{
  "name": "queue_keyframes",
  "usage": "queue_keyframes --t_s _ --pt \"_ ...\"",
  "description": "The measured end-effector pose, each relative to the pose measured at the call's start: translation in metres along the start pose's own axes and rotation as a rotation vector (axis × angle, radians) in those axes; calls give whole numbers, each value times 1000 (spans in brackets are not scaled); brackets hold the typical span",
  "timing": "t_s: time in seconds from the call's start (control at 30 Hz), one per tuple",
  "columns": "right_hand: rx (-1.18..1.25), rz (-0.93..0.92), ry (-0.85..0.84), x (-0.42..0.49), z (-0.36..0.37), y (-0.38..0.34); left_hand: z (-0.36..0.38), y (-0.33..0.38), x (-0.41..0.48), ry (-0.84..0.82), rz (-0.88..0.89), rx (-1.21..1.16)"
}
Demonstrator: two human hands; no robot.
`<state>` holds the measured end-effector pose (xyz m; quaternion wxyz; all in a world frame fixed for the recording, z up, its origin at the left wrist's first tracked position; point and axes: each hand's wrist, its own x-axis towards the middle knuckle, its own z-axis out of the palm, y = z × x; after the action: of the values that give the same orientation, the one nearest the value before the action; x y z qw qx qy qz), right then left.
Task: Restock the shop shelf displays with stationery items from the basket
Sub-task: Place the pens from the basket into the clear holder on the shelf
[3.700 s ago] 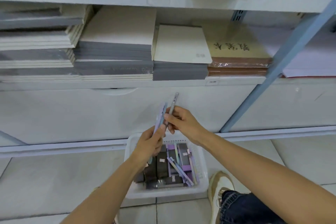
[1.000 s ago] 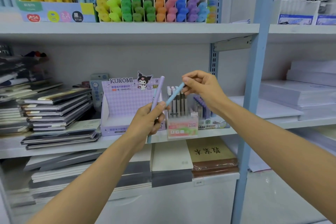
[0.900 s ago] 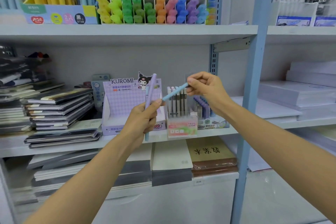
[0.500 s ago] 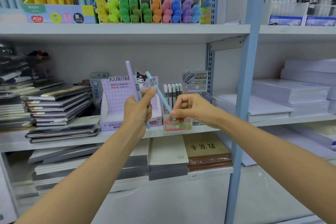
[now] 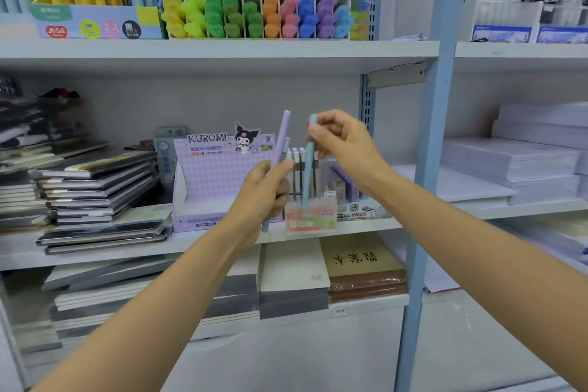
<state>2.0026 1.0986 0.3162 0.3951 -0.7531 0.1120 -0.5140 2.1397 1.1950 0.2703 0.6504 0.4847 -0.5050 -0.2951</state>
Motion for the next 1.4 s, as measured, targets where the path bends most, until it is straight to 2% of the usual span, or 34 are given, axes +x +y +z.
queue_keyframes --t_s 0.1,0.27,0.47,0.77,0.97,1.1,1.17,1.27,1.33,1.4 --pt "19 -15 151 14 -13 4 -6 -4 3 -16 -30 -21" --pt "-127 36 185 24 -23 28 -14 -15 9 -4 -8 29" --pt "-312 67 128 22 -17 66 -20 -25 13 -28 17 38" --pt "-511 -10 -43 28 -18 68 -23 -34 14 -34 18 87" --pt "-603 -80 67 29 -6 77 -22 -36 15 -34 -1 64" --pt "-818 -5 15 29 -6 86 -23 -35 15 -41 4 82" --pt "-778 -16 48 27 -6 80 -23 -34 14 -52 11 89" --pt "-515 -75 97 22 -3 57 -21 -32 12 -80 23 100" --pt "-250 20 4 19 1 38 -17 -31 10 -106 26 105" --pt "-132 88 -105 16 6 26 -12 -27 6 -132 25 115"
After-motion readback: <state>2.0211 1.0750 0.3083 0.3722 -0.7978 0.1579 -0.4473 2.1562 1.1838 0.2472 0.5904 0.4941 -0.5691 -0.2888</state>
